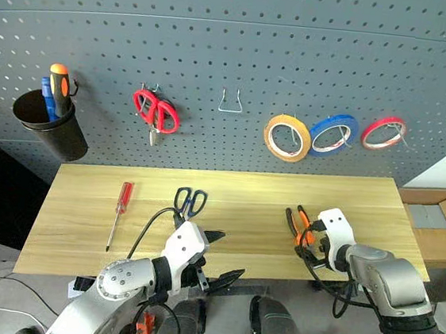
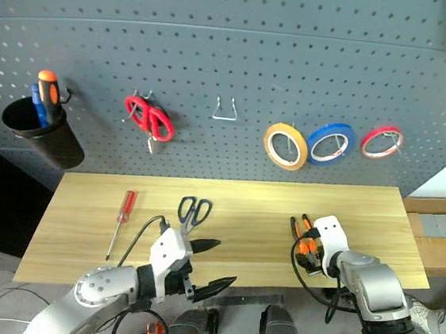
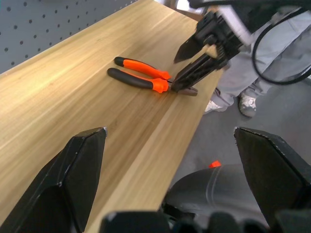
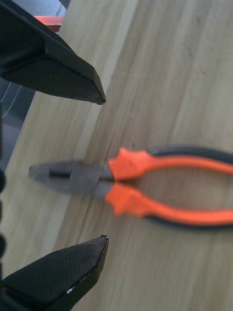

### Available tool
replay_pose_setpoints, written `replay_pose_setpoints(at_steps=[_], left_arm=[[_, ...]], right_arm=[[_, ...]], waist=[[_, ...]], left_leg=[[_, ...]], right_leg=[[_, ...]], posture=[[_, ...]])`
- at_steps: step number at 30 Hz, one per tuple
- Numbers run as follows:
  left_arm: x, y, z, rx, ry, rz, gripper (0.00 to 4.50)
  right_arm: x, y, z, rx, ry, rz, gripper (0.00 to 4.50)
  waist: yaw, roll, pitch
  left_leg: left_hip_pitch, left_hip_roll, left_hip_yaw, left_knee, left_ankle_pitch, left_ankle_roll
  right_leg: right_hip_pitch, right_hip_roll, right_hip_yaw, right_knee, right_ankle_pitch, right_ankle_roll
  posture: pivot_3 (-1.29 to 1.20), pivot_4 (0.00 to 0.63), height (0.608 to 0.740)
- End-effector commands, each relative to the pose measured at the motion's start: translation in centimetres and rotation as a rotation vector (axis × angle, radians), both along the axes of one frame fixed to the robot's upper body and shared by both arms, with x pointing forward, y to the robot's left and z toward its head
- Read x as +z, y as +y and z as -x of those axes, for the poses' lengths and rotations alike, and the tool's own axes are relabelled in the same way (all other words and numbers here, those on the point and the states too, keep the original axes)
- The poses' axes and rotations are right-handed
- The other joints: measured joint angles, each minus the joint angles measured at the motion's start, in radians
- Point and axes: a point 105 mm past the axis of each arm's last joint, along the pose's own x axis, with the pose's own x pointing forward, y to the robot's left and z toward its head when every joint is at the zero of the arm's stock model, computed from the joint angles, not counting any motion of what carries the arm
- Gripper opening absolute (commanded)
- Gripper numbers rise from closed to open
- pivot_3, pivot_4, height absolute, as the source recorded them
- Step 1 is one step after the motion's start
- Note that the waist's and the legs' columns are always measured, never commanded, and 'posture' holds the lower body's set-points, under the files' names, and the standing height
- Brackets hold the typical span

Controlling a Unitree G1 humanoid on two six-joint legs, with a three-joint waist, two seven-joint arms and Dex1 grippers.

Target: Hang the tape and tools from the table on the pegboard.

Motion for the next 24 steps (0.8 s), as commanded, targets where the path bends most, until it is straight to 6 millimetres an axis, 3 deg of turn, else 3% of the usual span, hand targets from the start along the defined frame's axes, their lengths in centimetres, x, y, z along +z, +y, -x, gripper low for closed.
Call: replay_pose_setpoints(at_steps=[1, 7, 16, 23, 24], left_arm=[[1.4, -0.5, 0.6, -0.003, -0.023, 0.042, 4.5], [1.5, -0.4, 0.8, 0.022, -0.012, 0.046, 4.5], [1.7, -0.1, 0.4, 0.049, -0.017, 0.041, 4.5], [1.7, 0.2, 0.4, 0.067, -0.021, 0.037, 4.5], [1.7, 0.2, 0.4, 0.07, -0.02, 0.037, 4.5]], right_arm=[[0.5, 0.0, -0.8, -0.016, -0.032, 0.034, 4.49], [0.2, -1.2, -1.9, -0.098, -0.047, 0.09, 4.49], [0.4, 0.0, -3.6, -0.107, -0.061, 0.057, 4.49], [-1.1, -0.5, -3.2, -0.124, 0.044, 0.095, 4.49], [-1.3, -0.6, -3.1, -0.123, 0.059, 0.112, 4.11]], waist=[[0.0, 0.0, 0.006], [0.001, -0.002, 0.02], [0.001, -0.001, 0.032], [0.002, -0.002, 0.039], [0.003, -0.002, 0.039]], left_leg=[[0.0, 0.0, 0.0, 0.0, 0.0, 0.0], [-0.001, 0.0, -0.001, -0.001, 0.0, 0.0], [-0.001, 0.0, -0.001, -0.002, 0.0, 0.0], [-0.002, -0.001, -0.002, -0.003, 0.0, 0.0], [-0.002, -0.001, -0.002, -0.003, 0.0, 0.0]], right_leg=[[0.0, 0.0, 0.0, 0.0, 0.0, 0.0], [-0.001, 0.0, -0.001, -0.001, 0.0, 0.0], [-0.002, 0.0, -0.001, -0.001, 0.0, 0.001], [-0.002, 0.0, -0.002, -0.002, 0.0, 0.001], [-0.002, 0.0, -0.002, -0.003, 0.0, 0.001]], posture=[[-0.08, 0.371, 0.74], [-0.07, 0.378, 0.74], [-0.06, 0.385, 0.74], [-0.05, 0.386, 0.74], [-0.05, 0.386, 0.74]])
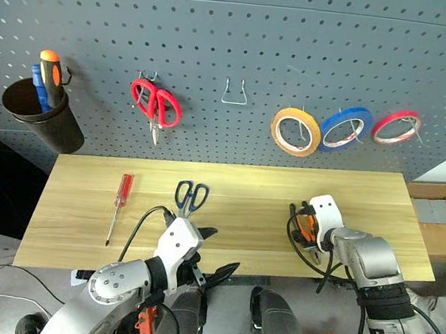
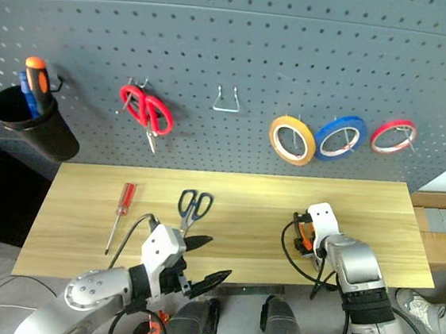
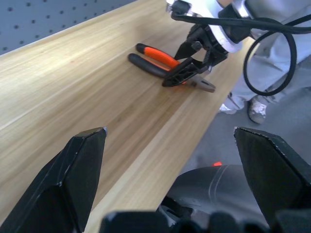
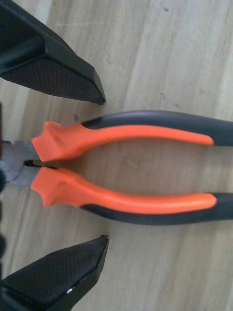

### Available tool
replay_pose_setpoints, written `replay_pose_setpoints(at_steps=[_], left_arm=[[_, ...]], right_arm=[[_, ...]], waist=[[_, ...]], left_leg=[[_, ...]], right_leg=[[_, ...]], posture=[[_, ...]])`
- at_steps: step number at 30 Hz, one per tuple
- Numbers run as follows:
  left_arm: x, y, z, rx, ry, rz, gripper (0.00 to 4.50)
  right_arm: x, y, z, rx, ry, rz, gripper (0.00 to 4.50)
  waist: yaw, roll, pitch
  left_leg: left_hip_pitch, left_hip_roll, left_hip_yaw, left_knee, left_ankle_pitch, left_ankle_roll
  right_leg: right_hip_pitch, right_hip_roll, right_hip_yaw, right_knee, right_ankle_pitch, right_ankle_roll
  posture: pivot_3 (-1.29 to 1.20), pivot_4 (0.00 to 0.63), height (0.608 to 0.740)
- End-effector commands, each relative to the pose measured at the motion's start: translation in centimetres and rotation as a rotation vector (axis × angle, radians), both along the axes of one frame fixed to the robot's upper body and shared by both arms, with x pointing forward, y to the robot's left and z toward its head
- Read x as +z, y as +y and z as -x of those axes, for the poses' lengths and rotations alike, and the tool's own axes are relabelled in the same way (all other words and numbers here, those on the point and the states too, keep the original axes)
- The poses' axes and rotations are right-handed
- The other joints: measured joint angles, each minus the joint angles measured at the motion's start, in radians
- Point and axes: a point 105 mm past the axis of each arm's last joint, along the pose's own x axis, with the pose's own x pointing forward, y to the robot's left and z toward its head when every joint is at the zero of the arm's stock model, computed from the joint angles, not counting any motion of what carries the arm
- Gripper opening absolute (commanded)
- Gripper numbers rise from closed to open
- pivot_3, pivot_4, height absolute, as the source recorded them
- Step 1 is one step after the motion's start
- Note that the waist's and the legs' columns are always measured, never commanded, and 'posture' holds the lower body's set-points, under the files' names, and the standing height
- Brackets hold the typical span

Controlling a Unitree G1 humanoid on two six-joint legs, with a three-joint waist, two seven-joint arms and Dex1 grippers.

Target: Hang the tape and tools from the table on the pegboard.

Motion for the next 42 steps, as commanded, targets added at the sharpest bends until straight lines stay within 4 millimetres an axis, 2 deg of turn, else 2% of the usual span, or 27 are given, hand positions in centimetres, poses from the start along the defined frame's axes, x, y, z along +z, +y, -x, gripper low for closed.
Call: replay_pose_setpoints(at_steps=[1, 6, 12, 15, 17, 18, 23, 25, 28, 30, 32, 34, 36, 40, 42], left_arm=[[1.1, -0.4, 0.6, -0.015, -0.031, 0.024, 4.5], [1.0, -0.3, 0.4, 0.001, -0.031, 0.026, 4.5], [1.0, -0.3, -0.2, 0.017, -0.044, 0.032, 4.5], [1.5, 0.0, -0.9, 0.042, -0.079, 0.039, 4.5], [2.2, 0.6, -1.9, 0.086, -0.114, 0.06, 4.5], [3.2, 1.2, -2.9, 0.135, -0.181, 0.076, 4.5], [5.8, 3.3, -5.7, 0.281, -0.358, 0.116, 4.5], [6.7, 4.3, -6.4, 0.335, -0.394, 0.15, 4.5], [7.8, 5.9, -7.0, 0.43, -0.419, 0.216, 4.5], [8.2, 6.4, -7.0, 0.465, -0.432, 0.246, 4.5], [8.6, 6.1, -6.7, 0.453, -0.48, 0.21, 4.5], [9.2, 5.1, -6.3, 0.411, -0.531, 0.189, 4.5], [9.8, 3.9, -5.8, 0.367, -0.556, 0.212, 4.5], [10.3, 2.5, -4.9, 0.305, -0.563, 0.238, 4.5], [10.4, 2.3, -4.6, 0.288, -0.567, 0.238, 4.5]], right_arm=[[-1.3, -0.8, 0.8, -0.019, 0.08, 0.046, 3.87], [-1.4, -1.0, 1.1, -0.024, 0.115, 0.051, 2.29], [-1.5, -0.9, 1.4, -0.01, 0.128, 0.045, 2.28], [0.0, 0.7, 1.0, 0.084, 0.089, 0.003, 2.28], [1.9, 2.5, 0.4, 0.192, 0.013, -0.049, 2.28], [3.4, 4.2, 0.3, 0.282, -0.035, -0.109, 2.28], [8.9, 9.9, 1.9, 0.683, -0.204, -0.285, 2.28], [10.7, 11.1, 2.1, 0.769, -0.267, -0.327, 2.28], [15.7, 12.7, 2.6, 0.867, -0.44, -0.511, 2.28], [18.4, 12.9, 2.5, 0.883, -0.556, -0.583, 2.28], [20.8, 13.0, 2.7, 0.907, -0.63, -0.664, 2.28], [24.1, 13.3, 3.2, 0.925, -0.699, -0.818, 2.28], [26.4, 13.7, 3.6, 0.955, -0.765, -0.892, 2.28], [29.1, 15.2, 4.0, 1.012, -0.865, -0.908, 2.28], [29.8, 15.7, 4.1, 1.026, -0.903, -0.903, 2.28]], waist=[[0.0, 0.0, 0.0], [0.005, 0.0, 0.0], [0.011, 0.0, 0.0], [0.017, 0.0, 0.0], [0.022, 0.0, -0.001], [0.022, 0.0, -0.001], [0.022, 0.0, -0.004], [0.025, -0.001, -0.012], [0.03, -0.007, -0.023], [0.031, -0.009, -0.025], [0.032, -0.011, -0.026], [0.038, -0.012, -0.026], [0.039, -0.012, -0.026], [0.039, -0.013, -0.028], [0.038, -0.013, -0.028]], left_leg=[[0.0, 0.0, 0.0, 0.0, 0.0, 0.0], [0.0, 0.0, -0.001, 0.0, 0.0, 0.0], [0.0, 0.0, -0.001, 0.0, 0.0, 0.0], [0.0, 0.0, -0.002, 0.0, 0.0, 0.0], [0.0, 0.0, -0.002, 0.0, 0.0, -0.001], [0.0, 0.0, -0.002, 0.0, 0.0, -0.001], [-0.002, 0.0, -0.001, 0.0, 0.001, -0.003], [-0.003, 0.0, -0.002, 0.0, 0.003, -0.006], [-0.005, -0.001, -0.003, 0.0, 0.003, -0.008], [-0.006, -0.001, -0.003, 0.001, 0.003, -0.008], [-0.007, -0.002, -0.003, 0.002, 0.003, -0.008], [-0.008, -0.002, -0.003, 0.002, 0.003, -0.008], [-0.009, -0.002, -0.003, 0.002, 0.003, -0.009], [-0.016, -0.002, -0.003, 0.002, 0.004, -0.01], [-0.016, -0.002, -0.003, 0.002, 0.004, -0.01]], right_leg=[[0.0, 0.0, 0.0, 0.0, 0.0, 0.0], [0.0, 0.0, 0.0, 0.0, 0.0, 0.0], [0.0, 0.0, -0.001, -0.001, 0.0, 0.001], [0.0, 0.0, -0.001, -0.001, -0.001, 0.001], [0.0, 0.0, -0.001, -0.001, -0.001, 0.001], [0.0, 0.0, -0.001, -0.001, -0.001, 0.001], [-0.003, 0.001, -0.002, 0.0, 0.0, 0.001], [-0.003, 0.001, -0.003, 0.0, 0.0, 0.001], [-0.003, 0.0, -0.004, -0.002, -0.001, 0.002], [-0.004, 0.0, -0.004, -0.002, 0.0, 0.002], [-0.005, -0.001, -0.003, -0.002, 0.0, 0.002], [-0.005, -0.001, -0.003, -0.002, 0.0, 0.002], [-0.008, -0.001, -0.002, 0.0, 0.0, 0.002], [-0.017, -0.001, -0.002, 0.003, 0.001, 0.001], [-0.018, -0.001, -0.002, 0.003, 0.001, 0.001]], posture=[[-0.05, 0.385, 0.74], [-0.05, 0.379, 0.74], [-0.05, 0.356, 0.74], [-0.04, 0.332, 0.74], [-0.04, 0.301, 0.74], [-0.04, 0.292, 0.74], [-0.03, 0.235, 0.74], [-0.02, 0.22, 0.74], [-0.01, 0.211, 0.74], [0.0, 0.209, 0.74], [0.01, 0.223, 0.74], [0.01, 0.227, 0.74], [0.01, 0.235, 0.74], [0.02, 0.248, 0.74], [0.02, 0.247, 0.74]])
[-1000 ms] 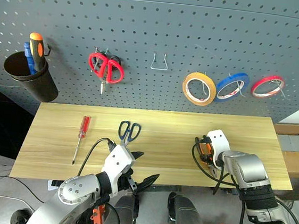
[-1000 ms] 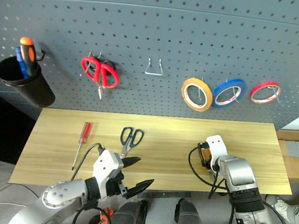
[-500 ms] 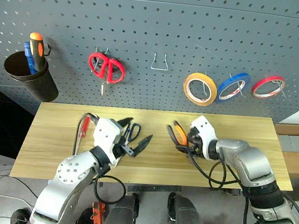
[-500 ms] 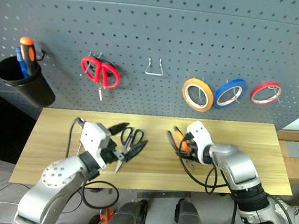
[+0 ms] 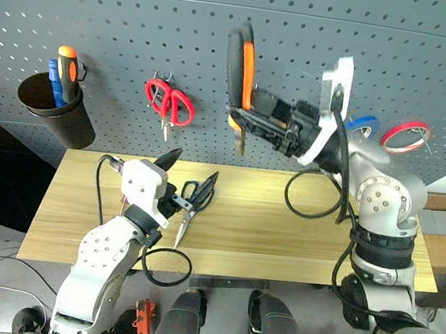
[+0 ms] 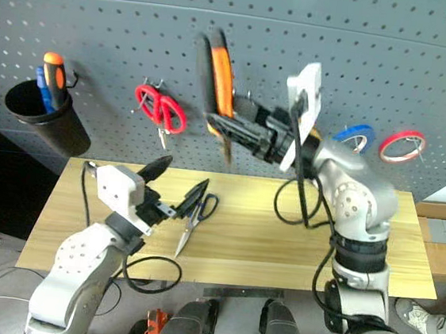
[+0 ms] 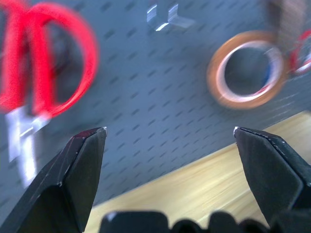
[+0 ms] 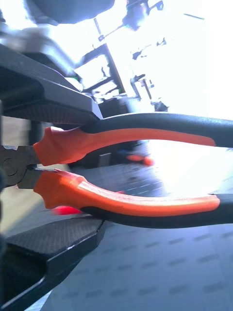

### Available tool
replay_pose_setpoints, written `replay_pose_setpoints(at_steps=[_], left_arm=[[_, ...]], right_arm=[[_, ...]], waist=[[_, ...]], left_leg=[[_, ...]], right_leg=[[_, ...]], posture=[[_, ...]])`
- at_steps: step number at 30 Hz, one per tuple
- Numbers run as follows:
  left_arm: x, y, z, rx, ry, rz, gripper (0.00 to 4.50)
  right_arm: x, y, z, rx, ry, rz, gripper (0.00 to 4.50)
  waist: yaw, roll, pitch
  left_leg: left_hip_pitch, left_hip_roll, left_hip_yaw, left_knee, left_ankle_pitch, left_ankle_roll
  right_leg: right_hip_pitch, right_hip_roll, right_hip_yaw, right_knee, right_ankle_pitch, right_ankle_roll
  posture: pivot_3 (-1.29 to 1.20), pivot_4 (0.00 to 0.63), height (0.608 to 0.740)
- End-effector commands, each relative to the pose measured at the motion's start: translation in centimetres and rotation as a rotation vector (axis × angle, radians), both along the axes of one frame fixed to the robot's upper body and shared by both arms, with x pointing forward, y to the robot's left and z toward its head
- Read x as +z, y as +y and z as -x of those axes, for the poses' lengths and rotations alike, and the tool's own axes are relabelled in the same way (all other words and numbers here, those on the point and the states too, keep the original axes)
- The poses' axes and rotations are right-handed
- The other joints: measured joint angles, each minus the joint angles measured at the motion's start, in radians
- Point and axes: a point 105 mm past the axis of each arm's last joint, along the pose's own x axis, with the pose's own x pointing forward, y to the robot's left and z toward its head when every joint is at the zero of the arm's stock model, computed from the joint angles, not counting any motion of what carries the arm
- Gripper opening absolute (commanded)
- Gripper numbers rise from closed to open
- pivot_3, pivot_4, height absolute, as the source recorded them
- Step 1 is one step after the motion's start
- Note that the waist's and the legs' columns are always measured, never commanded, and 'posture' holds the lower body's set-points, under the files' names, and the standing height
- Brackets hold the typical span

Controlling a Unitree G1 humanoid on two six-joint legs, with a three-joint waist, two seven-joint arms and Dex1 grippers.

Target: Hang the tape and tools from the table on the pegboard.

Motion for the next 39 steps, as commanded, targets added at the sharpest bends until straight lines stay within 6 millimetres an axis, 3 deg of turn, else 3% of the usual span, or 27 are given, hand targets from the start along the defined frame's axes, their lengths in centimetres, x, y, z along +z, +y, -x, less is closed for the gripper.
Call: replay_pose_setpoints(at_steps=[1, 6, 12, 18, 24, 39], left_arm=[[1.7, -0.8, 1.4, -0.047, -0.08, -0.001, 4.5], [2.5, -0.1, 1.5, -0.001, -0.114, 0.055, 4.5], [2.4, -0.3, 2.5, -0.01, -0.115, 0.071, 4.5], [2.0, 0.4, 2.8, 0.036, -0.088, 0.101, 4.5], [1.6, 0.9, 2.8, 0.061, -0.069, 0.071, 4.5], [1.1, 1.4, 2.4, 0.078, -0.043, 0.055, 4.5]], right_arm=[[2.3, 0.7, 0.9, 0.023, -0.112, -0.057, 2.28], [4.5, 2.5, -1.1, -0.087, -0.192, -0.127, 2.28], [5.3, 2.2, -4.6, -0.323, -0.303, -0.167, 2.28], [4.5, 2.4, -5.8, -0.389, -0.351, -0.147, 2.28], [3.8, 0.6, -6.9, -0.494, -0.338, -0.167, 2.28], [-0.1, 0.2, -6.9, -0.571, -0.39, -0.056, 2.28]], waist=[[-0.001, 0.0, 0.0], [-0.005, 0.0, 0.0], [0.003, -0.002, -0.005], [0.014, -0.002, -0.005], [0.018, -0.002, -0.005], [0.024, -0.003, -0.01]], left_leg=[[0.0, 0.0, 0.0, 0.0, 0.0, 0.0], [0.0, 0.0, 0.002, 0.001, 0.0, 0.0], [0.0, 0.0, 0.001, 0.001, 0.002, -0.002], [0.0, 0.0, 0.002, 0.002, 0.003, -0.004], [0.001, 0.0, 0.001, 0.002, 0.005, -0.006], [0.001, 0.0, 0.001, 0.002, 0.006, -0.007]], right_leg=[[0.0, 0.0, 0.0, 0.0, 0.0, 0.0], [-0.001, 0.0, 0.002, 0.001, 0.001, -0.001], [-0.003, 0.0, 0.001, 0.007, 0.001, -0.001], [-0.005, 0.0, 0.002, 0.01, 0.001, -0.001], [-0.005, 0.0, 0.002, 0.013, 0.001, -0.002], [-0.005, 0.001, 0.002, 0.015, 0.002, -0.003]], posture=[[0.02, 0.247, 0.74], [0.05, 0.235, 0.74], [0.08, 0.232, 0.74], [0.1, 0.232, 0.74], [0.12, 0.236, 0.74], [0.12, 0.238, 0.74]])
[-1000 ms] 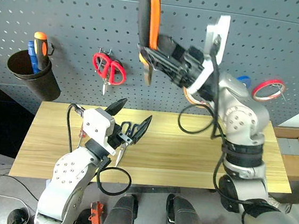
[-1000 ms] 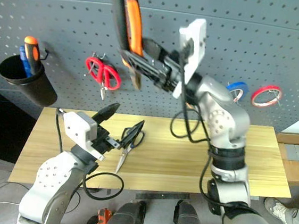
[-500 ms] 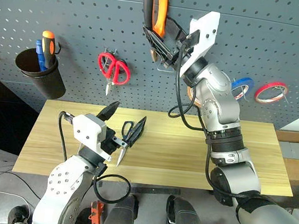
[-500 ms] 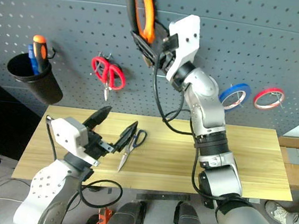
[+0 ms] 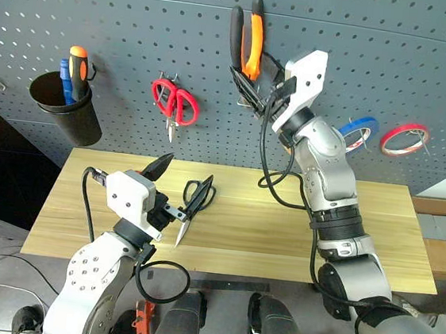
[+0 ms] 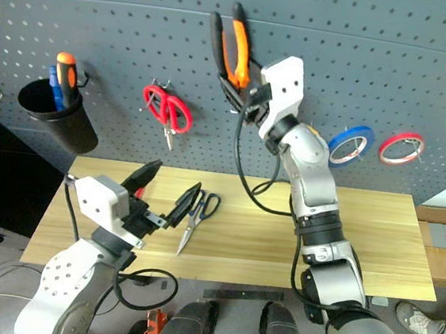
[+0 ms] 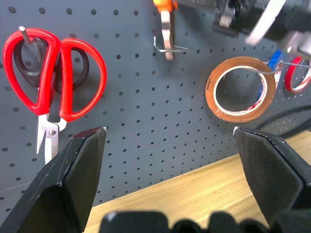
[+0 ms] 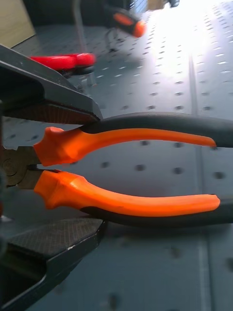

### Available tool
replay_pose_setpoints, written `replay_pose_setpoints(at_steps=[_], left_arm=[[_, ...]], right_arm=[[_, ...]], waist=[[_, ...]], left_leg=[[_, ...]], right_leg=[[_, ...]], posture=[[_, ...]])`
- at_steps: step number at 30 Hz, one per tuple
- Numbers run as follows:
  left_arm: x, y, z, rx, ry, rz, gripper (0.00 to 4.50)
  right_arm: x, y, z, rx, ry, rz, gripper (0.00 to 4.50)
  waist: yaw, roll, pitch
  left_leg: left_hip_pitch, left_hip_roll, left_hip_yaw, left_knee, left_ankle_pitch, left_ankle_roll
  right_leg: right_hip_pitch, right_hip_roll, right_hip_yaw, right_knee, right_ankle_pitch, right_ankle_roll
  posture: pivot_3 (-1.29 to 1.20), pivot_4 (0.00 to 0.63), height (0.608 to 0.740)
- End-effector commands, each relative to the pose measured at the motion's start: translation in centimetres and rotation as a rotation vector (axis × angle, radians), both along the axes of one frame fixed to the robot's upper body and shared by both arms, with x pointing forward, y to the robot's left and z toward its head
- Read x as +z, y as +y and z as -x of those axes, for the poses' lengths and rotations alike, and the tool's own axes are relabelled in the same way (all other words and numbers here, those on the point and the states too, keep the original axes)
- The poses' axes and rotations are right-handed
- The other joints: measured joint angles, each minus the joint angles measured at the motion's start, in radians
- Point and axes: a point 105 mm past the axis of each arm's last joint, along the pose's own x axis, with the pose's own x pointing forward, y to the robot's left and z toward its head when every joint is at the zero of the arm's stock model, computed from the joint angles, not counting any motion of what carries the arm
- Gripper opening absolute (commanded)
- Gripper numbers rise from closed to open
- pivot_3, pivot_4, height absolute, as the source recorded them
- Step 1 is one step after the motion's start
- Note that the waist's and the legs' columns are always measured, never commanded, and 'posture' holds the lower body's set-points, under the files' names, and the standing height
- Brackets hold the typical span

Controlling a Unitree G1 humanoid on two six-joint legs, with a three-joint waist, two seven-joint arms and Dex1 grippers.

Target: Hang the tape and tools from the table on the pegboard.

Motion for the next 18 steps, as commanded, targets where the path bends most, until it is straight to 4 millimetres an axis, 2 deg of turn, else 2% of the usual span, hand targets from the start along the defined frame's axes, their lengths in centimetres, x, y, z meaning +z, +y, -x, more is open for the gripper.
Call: replay_pose_setpoints(at_steps=[1, 6, 10, 12, 14, 17, 18], left_arm=[[1.1, 0.0, 0.6, 0.0, -0.045, -0.003, 4.5], [0.9, 0.2, 0.7, 0.006, -0.037, -0.009, 4.5], [0.7, 0.5, 0.5, 0.017, -0.03, -0.015, 4.5], [0.6, 0.6, 0.5, 0.022, -0.027, -0.017, 4.5], [0.6, 0.7, 0.4, 0.027, -0.025, -0.017, 4.5], [0.6, 0.8, 0.3, 0.029, -0.023, -0.017, 4.5], [0.5, 0.8, 0.3, 0.029, -0.022, -0.017, 4.5]], right_arm=[[1.4, -0.1, 1.3, -0.018, -0.116, 0.003, 2.28], [0.7, 0.1, 1.2, -0.034, -0.089, -0.016, 2.28], [-1.3, 0.1, 0.7, -0.049, -0.019, 0.018, 2.28], [-1.7, -0.2, 0.4, -0.074, 0.004, 0.021, 3.0], [-1.8, -0.3, 0.2, -0.089, 0.008, 0.029, 3.47], [-1.8, -0.3, 0.3, -0.09, 0.004, 0.034, 4.47], [-1.7, -0.3, 0.4, -0.09, 0.001, 0.038, 4.47]], waist=[[0.0, 0.0, -0.001], [0.001, 0.0, -0.001], [0.003, 0.0, -0.003], [0.003, 0.0, -0.004], [0.003, 0.0, -0.008], [0.003, 0.0, -0.009], [0.003, 0.0, -0.009]], left_leg=[[0.0, 0.0, 0.0, 0.0, 0.0, 0.0], [0.0, 0.0, 0.0, 0.0, 0.0, 0.0], [0.0, 0.0, 0.0, 0.0, 0.0, 0.0], [0.0, 0.0, 0.0, 0.0, 0.0, 0.0], [0.0, 0.0, 0.0, 0.0, 0.0, 0.0], [0.0, 0.0, 0.0, 0.0, 0.0, 0.0], [0.001, 0.0, 0.0, 0.0, 0.0, 0.0]], right_leg=[[0.0, 0.0, 0.0, 0.0, 0.0, 0.0], [0.0, 0.0, 0.0, 0.0, 0.0, 0.0], [0.0, 0.0, 0.0, -0.001, 0.0, 0.0], [0.0, 0.0, 0.0, -0.001, 0.0, 0.0], [0.0, 0.0, 0.0, -0.001, 0.0, 0.0], [0.0, 0.0, 0.0, 0.0, 0.0, 0.0], [0.0, 0.0, 0.0, 0.0, 0.0, 0.0]], posture=[[0.12, 0.238, 0.74], [0.13, 0.237, 0.74], [0.13, 0.236, 0.74], [0.13, 0.235, 0.74], [0.12, 0.237, 0.74], [0.12, 0.239, 0.74], [0.12, 0.239, 0.74]])
